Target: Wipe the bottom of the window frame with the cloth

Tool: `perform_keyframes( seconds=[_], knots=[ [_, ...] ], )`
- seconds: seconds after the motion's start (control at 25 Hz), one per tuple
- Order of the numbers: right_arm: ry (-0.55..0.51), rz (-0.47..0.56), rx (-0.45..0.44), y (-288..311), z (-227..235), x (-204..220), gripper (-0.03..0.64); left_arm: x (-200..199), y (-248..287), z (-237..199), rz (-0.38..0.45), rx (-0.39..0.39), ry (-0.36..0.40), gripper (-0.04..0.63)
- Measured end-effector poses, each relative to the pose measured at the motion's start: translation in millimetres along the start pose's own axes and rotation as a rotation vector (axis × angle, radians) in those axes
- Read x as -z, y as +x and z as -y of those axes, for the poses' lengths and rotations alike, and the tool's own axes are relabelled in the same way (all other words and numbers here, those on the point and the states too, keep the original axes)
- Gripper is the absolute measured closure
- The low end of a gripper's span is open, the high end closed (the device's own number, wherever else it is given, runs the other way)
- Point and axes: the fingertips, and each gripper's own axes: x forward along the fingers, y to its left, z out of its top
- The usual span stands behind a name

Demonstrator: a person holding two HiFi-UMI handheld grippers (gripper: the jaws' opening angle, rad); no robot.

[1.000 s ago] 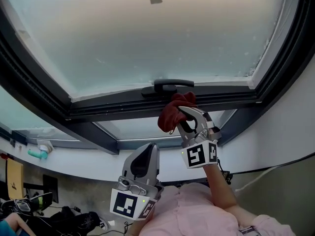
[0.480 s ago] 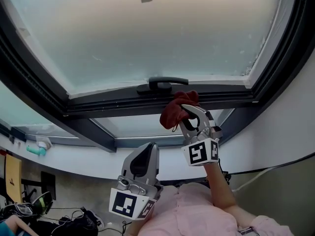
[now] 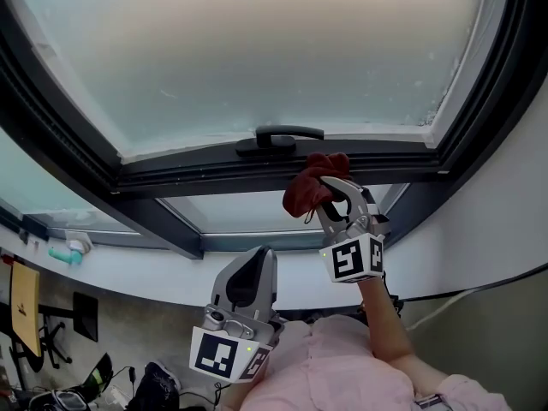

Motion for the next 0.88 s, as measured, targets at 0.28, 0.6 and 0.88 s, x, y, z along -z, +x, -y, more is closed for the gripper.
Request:
perform_keyframes(
  seconds=[0.28,0.6,0.88],
  knots=[
    [-0.022,-0.015,-0.012,-2.1,0.6,3.1,0.543,0.9,-1.3,7.0,-0.005,0.008,-0.001,0.597],
    [-0.012,-0.043,0.010,-11.4,9.6,13.8,0.543,4.2,-1.4,14.9,-0.014,0.023,-0.007,0.597],
    [0.005,-0.081,0.012,-16.3,10.5,26.9,0.543,1.3,-2.6,19.4,-0.001,0.033,0.001,0.597]
  ],
)
